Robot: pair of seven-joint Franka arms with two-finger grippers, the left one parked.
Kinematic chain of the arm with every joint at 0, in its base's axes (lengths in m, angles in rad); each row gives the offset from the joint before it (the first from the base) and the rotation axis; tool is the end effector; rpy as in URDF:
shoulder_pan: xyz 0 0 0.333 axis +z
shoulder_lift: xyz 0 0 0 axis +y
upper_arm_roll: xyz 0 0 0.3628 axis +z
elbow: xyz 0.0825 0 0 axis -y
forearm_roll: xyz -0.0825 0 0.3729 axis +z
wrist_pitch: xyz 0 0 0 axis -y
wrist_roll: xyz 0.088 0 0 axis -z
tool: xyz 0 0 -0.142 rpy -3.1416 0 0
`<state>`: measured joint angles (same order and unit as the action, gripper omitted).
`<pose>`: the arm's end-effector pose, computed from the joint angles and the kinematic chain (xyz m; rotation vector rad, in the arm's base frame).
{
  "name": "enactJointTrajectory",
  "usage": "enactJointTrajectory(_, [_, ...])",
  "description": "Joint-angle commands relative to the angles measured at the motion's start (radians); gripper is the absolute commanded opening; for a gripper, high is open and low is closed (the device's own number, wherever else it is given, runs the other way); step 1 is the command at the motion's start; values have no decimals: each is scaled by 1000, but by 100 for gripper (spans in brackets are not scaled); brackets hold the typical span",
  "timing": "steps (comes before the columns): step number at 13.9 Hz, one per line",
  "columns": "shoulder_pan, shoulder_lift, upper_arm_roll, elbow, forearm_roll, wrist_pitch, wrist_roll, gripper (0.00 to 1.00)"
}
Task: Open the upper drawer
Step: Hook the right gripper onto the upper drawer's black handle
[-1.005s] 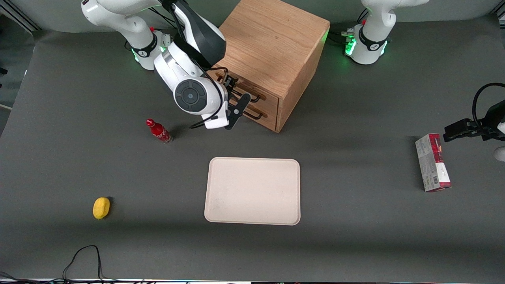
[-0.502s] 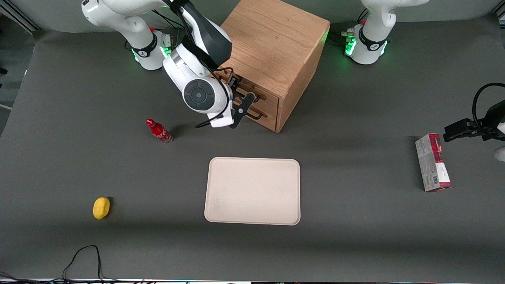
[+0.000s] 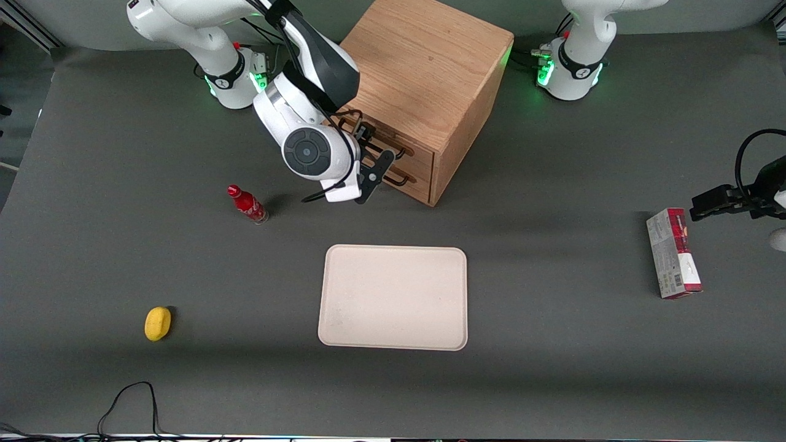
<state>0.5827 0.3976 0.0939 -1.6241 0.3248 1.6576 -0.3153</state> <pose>0.4632 0.4182 0.3921 -2.5187 -1.2211 0.5966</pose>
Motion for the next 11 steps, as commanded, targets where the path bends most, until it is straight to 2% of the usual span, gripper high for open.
enactJointTrajectory(1, [6,-2,-22,-8,7,31,-4,100])
enactJointTrajectory(11, [9,0,-22,-5,-36,56,-33,100])
